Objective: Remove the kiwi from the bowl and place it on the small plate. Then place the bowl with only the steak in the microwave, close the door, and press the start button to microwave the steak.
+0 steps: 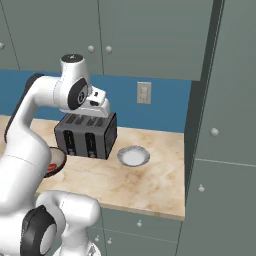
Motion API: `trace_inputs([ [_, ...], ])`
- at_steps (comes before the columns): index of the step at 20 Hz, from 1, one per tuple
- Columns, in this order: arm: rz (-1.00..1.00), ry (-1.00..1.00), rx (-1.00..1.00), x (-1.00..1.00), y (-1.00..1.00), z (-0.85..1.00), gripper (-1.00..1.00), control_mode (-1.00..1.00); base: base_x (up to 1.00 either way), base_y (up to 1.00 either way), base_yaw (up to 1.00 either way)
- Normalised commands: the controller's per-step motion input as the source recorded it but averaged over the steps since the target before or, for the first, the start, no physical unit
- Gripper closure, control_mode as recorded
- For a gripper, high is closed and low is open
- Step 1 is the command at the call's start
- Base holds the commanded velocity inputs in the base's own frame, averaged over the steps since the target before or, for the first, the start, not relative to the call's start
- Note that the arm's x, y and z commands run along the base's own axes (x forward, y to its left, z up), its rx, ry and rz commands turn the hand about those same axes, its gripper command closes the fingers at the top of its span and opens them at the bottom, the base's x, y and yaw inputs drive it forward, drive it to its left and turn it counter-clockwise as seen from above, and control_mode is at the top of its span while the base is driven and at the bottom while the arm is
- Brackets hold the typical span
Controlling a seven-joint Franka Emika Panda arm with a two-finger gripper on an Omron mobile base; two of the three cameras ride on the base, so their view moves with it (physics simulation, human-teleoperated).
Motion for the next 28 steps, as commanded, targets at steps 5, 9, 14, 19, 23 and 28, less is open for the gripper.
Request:
trace_inputs([
  [5,-0.03,0.01,-0.03,-0.39,0.46,-0.29,-1.00,-1.00,0.00,0.00,0.00],
  [9,-0.01,0.00,-0.11,-0.45,1.00,-0.52,-1.00,-1.00,0.00,0.00,0.00],
  [14,0.00,0.00,-0.05,-0.06,1.00,-0.72,-1.00,-1.00,0.00,0.00,0.00],
  [19,-0.01,0.14,0.00,0.43,1.00,-0.64,-1.00,-1.00,0.00,0.00,0.00],
  [23,0.02,0.15,0.00,0.38,0.91,-0.48,-1.00,-1.00,0.00,0.00,0.00],
  [28,0.08,0.03,-0.01,0.02,0.45,-0.34,-1.00,-1.00,0.00,0.00,0.00],
])
